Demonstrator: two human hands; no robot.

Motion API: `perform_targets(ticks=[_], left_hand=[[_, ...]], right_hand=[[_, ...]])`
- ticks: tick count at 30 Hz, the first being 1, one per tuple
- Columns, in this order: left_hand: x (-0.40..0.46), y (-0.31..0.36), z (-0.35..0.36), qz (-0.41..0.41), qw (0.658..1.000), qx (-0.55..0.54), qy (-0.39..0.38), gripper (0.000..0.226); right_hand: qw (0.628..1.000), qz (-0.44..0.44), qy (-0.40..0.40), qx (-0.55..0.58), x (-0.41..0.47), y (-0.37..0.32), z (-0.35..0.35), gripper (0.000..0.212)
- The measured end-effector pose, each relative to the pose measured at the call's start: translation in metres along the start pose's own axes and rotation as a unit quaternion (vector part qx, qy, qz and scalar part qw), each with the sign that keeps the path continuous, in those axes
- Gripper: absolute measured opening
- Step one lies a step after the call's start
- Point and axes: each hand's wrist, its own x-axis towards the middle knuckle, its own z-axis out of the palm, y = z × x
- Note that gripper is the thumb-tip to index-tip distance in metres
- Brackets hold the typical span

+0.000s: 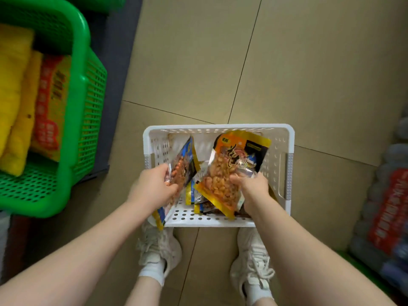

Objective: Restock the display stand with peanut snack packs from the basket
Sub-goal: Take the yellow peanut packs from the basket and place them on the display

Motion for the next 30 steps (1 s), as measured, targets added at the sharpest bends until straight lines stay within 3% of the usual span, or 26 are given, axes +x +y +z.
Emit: perform_targets(ticks=[3,6,8,11,16,18,21,24,27,30], left_hand=[[-0.035,0.022,-0.024,0.028,0.996,0.086,-0.003,0.018],[-0.080,0.043,-0.057,0.060,0.992,0.111,0.002,0.013],[-0.116,0.052,-0.087,0.070,0.992,0.100,0.021,0.009],[-0.183,0.059,-0.140,0.087,0.991,0.080,0.069,0.020],[-0.304,0.061,-0.227,0.015,0.990,-0.040,0.132,0.037],[-0.364,0.060,-0.254,-0.014,0.984,-0.044,0.173,0.037],[-0.441,0.052,-0.285,-0.033,0.961,-0.038,0.272,0.019],[-0.510,0.039,-0.303,-0.070,0.938,-0.038,0.337,0.041],[-0.582,0.010,-0.324,-0.088,0.899,-0.086,0.420,0.045],[-0.667,-0.030,-0.341,-0.066,0.854,-0.138,0.497,0.034]], right_hand=[[0.987,-0.094,-0.050,-0.123,-0.055,-0.026,-0.029,0.027],[0.971,-0.166,-0.064,-0.157,-0.120,-0.063,-0.059,0.022],[0.968,-0.199,-0.063,-0.138,-0.163,-0.092,-0.077,0.018],[0.959,-0.235,-0.089,-0.130,-0.240,-0.140,-0.092,0.016],[0.912,-0.335,-0.157,-0.176,-0.380,-0.206,-0.087,0.014],[0.885,-0.378,-0.178,-0.206,-0.441,-0.222,-0.080,0.012],[0.835,-0.454,-0.201,-0.238,-0.536,-0.238,-0.063,0.013],[0.783,-0.515,-0.251,-0.245,-0.629,-0.240,-0.038,0.013],[0.720,-0.567,-0.318,-0.242,-0.713,-0.228,-0.011,0.015],[0.670,-0.596,-0.388,-0.215,-0.796,-0.203,0.015,0.014]])
